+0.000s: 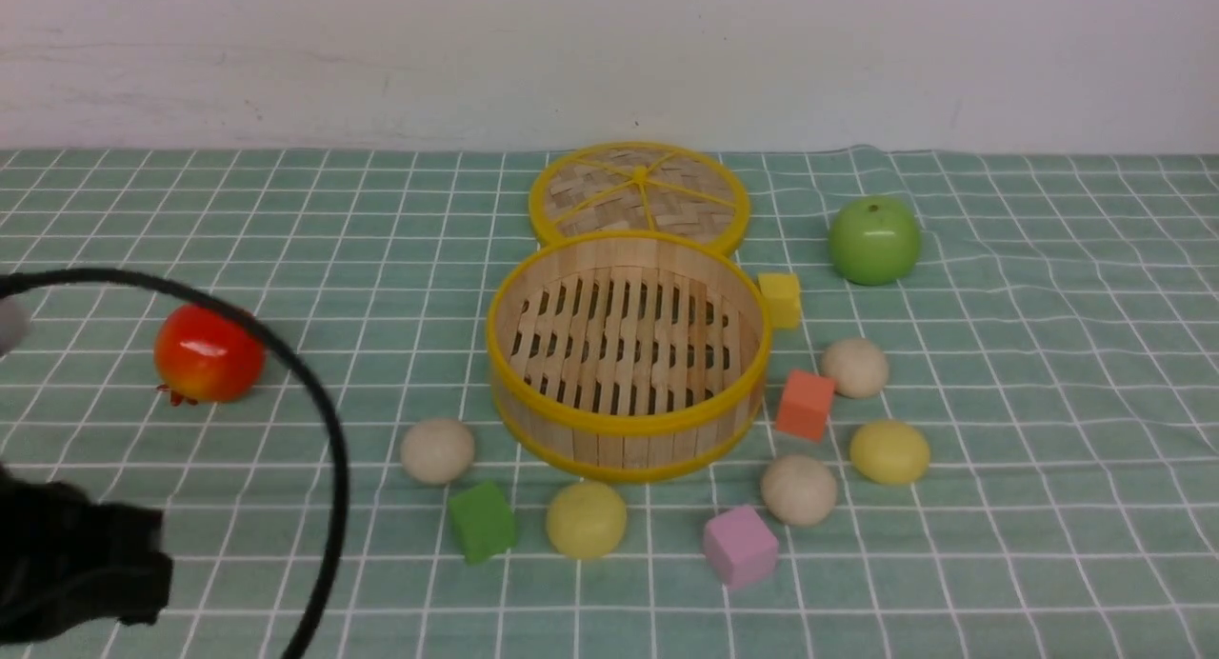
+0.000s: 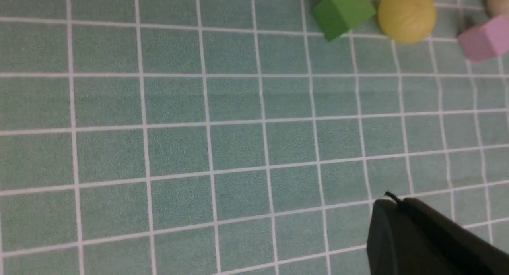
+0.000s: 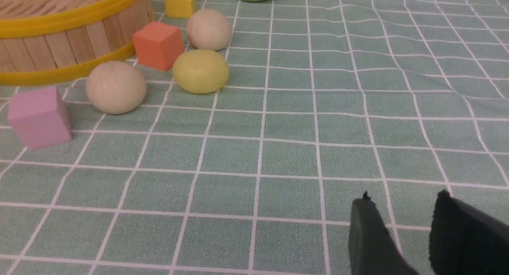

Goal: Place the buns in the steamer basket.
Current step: Use the left arm to grab a steamed stuffed bun

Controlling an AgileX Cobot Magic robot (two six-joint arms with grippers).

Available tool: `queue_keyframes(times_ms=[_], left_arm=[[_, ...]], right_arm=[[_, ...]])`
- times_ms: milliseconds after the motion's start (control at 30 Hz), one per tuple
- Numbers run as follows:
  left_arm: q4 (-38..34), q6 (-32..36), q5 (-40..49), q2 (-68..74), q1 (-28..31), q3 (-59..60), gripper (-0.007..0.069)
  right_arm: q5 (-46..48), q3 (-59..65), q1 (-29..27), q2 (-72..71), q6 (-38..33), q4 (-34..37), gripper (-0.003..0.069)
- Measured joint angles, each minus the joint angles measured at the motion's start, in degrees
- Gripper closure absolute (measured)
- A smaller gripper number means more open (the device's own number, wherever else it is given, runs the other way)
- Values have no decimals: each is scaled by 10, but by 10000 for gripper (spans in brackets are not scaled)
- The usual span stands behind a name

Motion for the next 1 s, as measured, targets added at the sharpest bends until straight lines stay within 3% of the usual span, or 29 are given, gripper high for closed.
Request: queue_keyframes(times_ms=[133,333,667,833,1000], left_arm=[[-8,24,-31,112,-28,-36,638],[8,38,-62,224,-130,-106,638],[83,8,-100,409,-139,-246,631],[116,7,-105,472,-139,-306,538],[154,5,-110,537,-139,-352,390]], right_arm=[[0,0,0,0,0,0,420],[0,0,0,0,0,0,420],[0,0,0,0,0,0,420],[0,0,0,0,0,0,420],[0,0,0,0,0,0,420]])
